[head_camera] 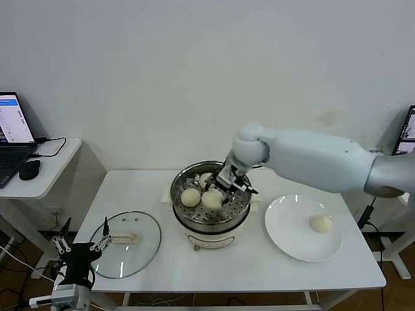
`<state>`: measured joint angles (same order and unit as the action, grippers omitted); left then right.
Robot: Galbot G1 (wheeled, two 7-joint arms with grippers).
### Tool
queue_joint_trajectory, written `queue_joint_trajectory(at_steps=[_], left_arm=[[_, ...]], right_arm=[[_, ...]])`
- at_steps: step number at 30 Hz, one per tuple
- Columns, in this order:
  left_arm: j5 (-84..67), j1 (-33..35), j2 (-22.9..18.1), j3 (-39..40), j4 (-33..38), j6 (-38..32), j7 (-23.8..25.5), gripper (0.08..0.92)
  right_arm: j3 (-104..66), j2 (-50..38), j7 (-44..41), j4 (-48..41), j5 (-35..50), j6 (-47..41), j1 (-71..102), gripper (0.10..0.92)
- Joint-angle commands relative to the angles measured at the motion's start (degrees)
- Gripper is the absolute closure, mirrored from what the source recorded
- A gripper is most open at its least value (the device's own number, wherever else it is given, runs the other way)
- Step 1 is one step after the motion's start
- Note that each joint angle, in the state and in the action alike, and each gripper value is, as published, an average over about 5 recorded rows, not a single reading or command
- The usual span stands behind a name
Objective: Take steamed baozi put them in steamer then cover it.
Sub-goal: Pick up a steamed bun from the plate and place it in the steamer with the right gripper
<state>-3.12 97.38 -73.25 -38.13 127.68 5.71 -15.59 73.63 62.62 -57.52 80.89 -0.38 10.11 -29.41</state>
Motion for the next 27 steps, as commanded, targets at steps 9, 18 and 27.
queue_joint_trajectory(at_steps=[9, 18, 27], left_arm=[[0.4, -0.2, -0.3, 0.7, -0.5, -0.1, -0.1, 0.177], [0.3, -0.4, 0.1, 0.5, -0.1, 0.0, 0.0, 0.177], [-0.1, -1.0, 1.8, 0.0, -0.1, 0.0, 0.1, 0.177]], right_arm=[[2.4, 2.3, 0.3, -0.4, -5.6, 8.4, 0.9, 0.329], [0.0, 0.2, 0.1, -1.0, -3.3, 5.9, -2.0, 0.205], [-5.9, -12.2, -3.0, 2.8, 8.7, -18.7, -6.1, 0.202]])
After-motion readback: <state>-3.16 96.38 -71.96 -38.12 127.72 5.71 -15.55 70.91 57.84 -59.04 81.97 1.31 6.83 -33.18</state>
